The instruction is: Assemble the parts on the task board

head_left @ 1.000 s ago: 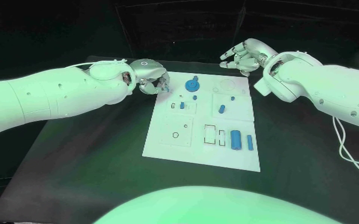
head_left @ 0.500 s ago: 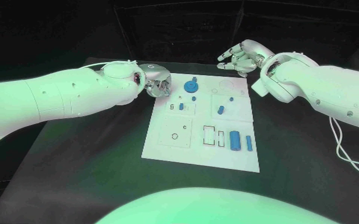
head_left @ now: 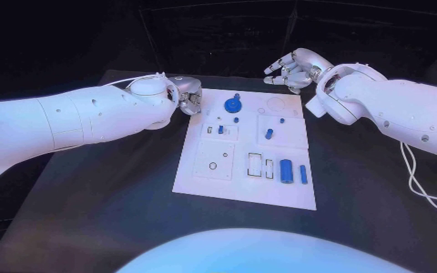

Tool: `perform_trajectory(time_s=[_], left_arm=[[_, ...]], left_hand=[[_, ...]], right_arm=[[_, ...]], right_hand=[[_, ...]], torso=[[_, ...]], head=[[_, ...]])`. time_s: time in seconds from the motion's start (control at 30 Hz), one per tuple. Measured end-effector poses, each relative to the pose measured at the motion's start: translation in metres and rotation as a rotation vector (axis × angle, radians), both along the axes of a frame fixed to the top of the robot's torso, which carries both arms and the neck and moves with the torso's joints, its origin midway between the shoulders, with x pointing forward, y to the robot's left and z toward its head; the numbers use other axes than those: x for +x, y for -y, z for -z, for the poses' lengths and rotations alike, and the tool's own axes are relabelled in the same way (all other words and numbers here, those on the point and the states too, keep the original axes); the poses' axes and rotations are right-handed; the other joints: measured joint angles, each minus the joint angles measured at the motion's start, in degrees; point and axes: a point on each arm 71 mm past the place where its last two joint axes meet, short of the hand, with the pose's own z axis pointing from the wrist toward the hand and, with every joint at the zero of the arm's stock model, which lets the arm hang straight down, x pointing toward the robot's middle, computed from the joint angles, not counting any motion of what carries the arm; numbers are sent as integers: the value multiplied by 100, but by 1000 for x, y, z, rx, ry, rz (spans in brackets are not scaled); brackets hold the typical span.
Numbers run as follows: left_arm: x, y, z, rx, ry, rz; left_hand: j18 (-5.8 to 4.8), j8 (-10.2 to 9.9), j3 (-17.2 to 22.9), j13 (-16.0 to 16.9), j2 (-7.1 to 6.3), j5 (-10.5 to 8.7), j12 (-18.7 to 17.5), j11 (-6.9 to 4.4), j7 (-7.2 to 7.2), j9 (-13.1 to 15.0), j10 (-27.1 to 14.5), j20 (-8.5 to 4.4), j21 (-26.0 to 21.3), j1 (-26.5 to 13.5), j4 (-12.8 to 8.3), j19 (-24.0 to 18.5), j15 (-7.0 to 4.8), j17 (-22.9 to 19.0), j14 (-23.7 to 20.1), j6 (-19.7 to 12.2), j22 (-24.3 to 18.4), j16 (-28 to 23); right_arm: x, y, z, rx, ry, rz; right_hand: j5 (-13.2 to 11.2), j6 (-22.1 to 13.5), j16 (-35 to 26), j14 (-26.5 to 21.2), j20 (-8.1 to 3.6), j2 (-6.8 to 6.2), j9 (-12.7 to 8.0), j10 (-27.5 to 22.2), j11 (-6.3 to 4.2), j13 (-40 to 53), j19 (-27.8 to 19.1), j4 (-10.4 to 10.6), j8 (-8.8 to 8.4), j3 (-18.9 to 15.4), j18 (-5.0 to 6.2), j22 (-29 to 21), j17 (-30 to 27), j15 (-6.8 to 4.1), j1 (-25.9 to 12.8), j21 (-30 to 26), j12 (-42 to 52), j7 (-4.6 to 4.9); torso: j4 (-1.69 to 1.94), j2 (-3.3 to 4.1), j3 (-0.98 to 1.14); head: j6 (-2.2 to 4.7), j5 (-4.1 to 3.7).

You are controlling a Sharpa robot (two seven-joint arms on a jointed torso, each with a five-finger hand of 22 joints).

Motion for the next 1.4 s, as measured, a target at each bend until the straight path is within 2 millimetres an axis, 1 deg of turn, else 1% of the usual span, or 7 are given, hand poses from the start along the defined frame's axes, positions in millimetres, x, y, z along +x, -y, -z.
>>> perform_trajectory(time_s=[0.07, 0.13, 0.47, 1.1, 1.3, 1.33, 1.4], left_arm=[[0, 0, 0, -25, 2, -24], [-1, 1, 0, -56, 0, -50], [-6, 4, 4, -183, -10, -133], [-9, 5, 24, -256, -2, -197], [-10, 7, 23, -251, 34, -178], [-9, 7, 23, -250, 38, -176], [-9, 8, 23, -246, 45, -169]], left_hand=[[0, 1, 95, -4, -38, 0, 4, -19, 0, 0, 20, 10, 58, -52, -49, 11, 0, 0, 0, 0, 34, 29], [-87, 84, 165, -12, -48, 0, 36, -19, 0, 0, 20, -8, 109, -96, -105, 29, 0, 0, 0, 0, 69, 44], [-89, 179, 384, -39, -114, 39, 99, -20, -1, 1, 60, -12, 214, -322, -245, 73, -20, 0, -21, 1, 164, 93], [-88, 268, 346, -57, -177, 39, 136, -70, -57, 1, 113, -18, 245, -434, -319, 79, -40, -1, -1, 57, 163, 93], [-88, 290, 279, -73, -199, 38, 155, -151, -113, 1, 194, -32, 245, -456, -385, 93, -40, -1, 0, 71, 163, 93], [-88, 341, 262, -73, -205, 37, 160, -151, -114, 1, 195, -32, 245, -462, -402, 93, -40, -1, 0, 73, 163, 93], [-88, 355, 213, -82, -226, 37, 160, -194, -181, 1, 237, -32, 245, -483, -414, 93, -40, -1, -1, 100, 163, 116]], right_arm=[[0, 0, 0, 0, 0, 0], [0, 0, 0, 0, 0, -1], [0, 0, 0, 0, 0, 1], [1, 0, 0, 0, 0, 0], [1, 0, 0, 0, 1, 0], [1, 0, 0, 0, 1, 0], [1, 0, 0, 0, 1, 0]], right_hand=[[0, 0, 0, 0, 0, 0, 0, 0, 0, 0, 0, 0, 0, 0, 0, 0, 0, 0, 0, 0, 0, 0], [0, 0, 0, 0, 0, 0, 0, 0, 0, 0, 0, 0, 0, 0, 0, 0, 0, 0, 0, 0, 0, 0], [0, 0, 0, 0, 0, 0, 0, 0, 0, 0, 0, 0, 0, 0, 0, 0, 0, 0, 0, 0, 0, 0], [0, 0, 0, 0, 0, 0, 0, 0, 0, 0, 0, 0, 0, 0, 0, 0, 0, 0, 0, 0, 0, 0], [0, 0, 0, 0, 0, 0, 0, 0, 0, 1, 0, 0, 0, 0, 0, 0, 0, 0, 0, 0, 0, 0], [0, 0, 0, 0, 0, 0, 0, 0, 0, 1, 0, 0, 0, 0, 0, 0, 0, 0, 0, 0, 0, 0], [0, 0, 0, 0, 0, 0, 0, 0, 0, 1, 0, 0, 0, 0, 0, 0, 0, 0, 0, 0, 0, 0]], torso=[[0, 0, 0], [0, -1, 0], [0, -4, 0], [-4, -4, -4], [-5, -3, -3], [-5, -3, -3], [-5, -3, -3]], head=[[-4, 8], [-5, 11], [1, 4], [12, -38], [9, -43], [9, -43], [8, -43]])
